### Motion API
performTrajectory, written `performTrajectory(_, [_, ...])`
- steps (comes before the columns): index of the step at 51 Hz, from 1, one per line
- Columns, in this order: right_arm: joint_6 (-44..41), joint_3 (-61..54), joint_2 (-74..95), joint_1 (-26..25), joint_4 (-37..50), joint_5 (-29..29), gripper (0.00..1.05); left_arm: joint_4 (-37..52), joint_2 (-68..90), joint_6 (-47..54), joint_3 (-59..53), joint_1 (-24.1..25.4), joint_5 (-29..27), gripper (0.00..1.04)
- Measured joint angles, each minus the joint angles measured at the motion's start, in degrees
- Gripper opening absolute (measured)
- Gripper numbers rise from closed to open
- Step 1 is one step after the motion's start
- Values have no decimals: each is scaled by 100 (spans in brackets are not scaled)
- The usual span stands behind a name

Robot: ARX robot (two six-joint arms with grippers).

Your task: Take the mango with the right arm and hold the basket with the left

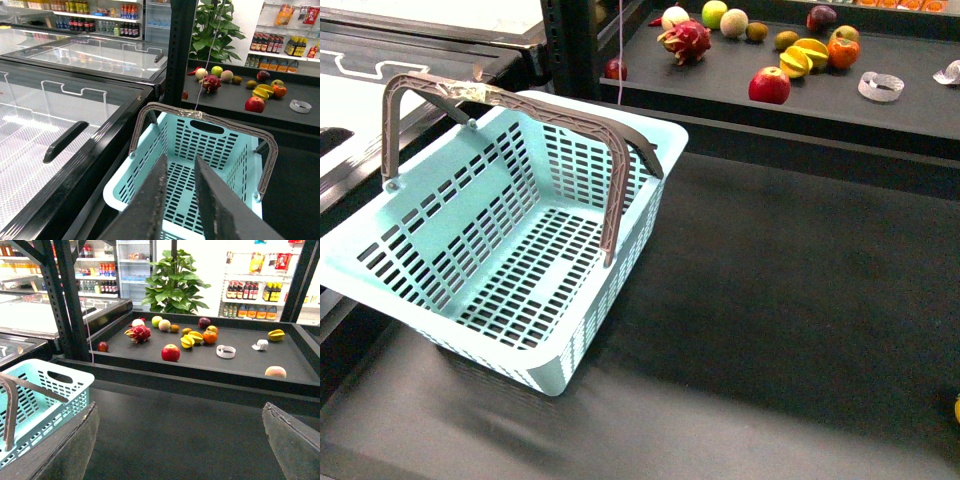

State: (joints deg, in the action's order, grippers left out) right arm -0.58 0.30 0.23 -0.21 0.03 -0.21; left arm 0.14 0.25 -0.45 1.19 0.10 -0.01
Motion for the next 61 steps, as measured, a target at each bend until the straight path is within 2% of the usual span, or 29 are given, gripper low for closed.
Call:
performTrajectory(19, [0,0,0,0,0,0,97,0,0,2,0,0,0,97])
performTrajectory(31, [0,0,0,0,0,0,97,2,2,-11,0,-11,-37,96])
performTrajectory(32, [0,0,0,0,0,0,97,74,50,-90,-2,-107,-293,96])
performTrajectory(34, [0,0,0,0,0,2,97,833,553,-590,0,-555,-1506,96])
performTrajectory(35, [-2,0,0,0,0,9,97,1300,962,-844,2,-717,-1908,96])
performTrajectory(38, [-2,0,0,0,0,-2,97,2505,2354,-1360,55,-903,-2319,96])
performTrajectory(43, [-2,0,0,0,0,-2,97,3722,4197,-1950,433,-920,-2212,96])
performTrajectory(48, [0,0,0,0,0,0,97,4461,5810,-2577,1045,-933,-2052,96])
performTrajectory(61, [0,0,0,0,0,0,97,4706,8730,-3904,2708,-1259,-1687,96])
